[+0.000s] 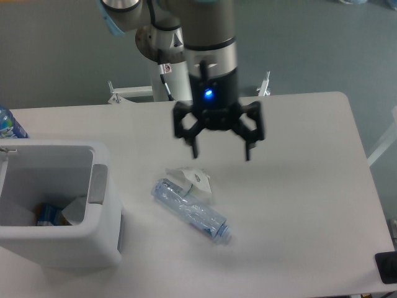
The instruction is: Open the trash can
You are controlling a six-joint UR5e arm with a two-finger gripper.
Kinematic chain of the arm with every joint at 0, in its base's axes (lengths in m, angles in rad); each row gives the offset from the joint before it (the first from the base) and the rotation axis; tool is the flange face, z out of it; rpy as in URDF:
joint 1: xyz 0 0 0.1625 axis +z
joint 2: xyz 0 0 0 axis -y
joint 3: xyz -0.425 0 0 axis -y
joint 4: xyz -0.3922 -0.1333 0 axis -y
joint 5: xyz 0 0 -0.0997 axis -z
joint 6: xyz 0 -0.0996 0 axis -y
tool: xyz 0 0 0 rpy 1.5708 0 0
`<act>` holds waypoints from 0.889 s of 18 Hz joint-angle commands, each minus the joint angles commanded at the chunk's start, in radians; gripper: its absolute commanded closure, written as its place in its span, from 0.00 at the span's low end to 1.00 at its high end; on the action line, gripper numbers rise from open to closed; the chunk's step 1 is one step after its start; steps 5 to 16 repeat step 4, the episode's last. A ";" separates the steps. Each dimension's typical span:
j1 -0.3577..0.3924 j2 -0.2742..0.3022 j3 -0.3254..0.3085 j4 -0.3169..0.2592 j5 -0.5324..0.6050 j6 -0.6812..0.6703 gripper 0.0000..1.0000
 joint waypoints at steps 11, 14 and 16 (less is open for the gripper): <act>0.117 0.025 -0.031 -0.011 -0.011 0.195 0.00; 0.117 0.025 -0.031 -0.011 -0.011 0.195 0.00; 0.117 0.025 -0.031 -0.011 -0.011 0.195 0.00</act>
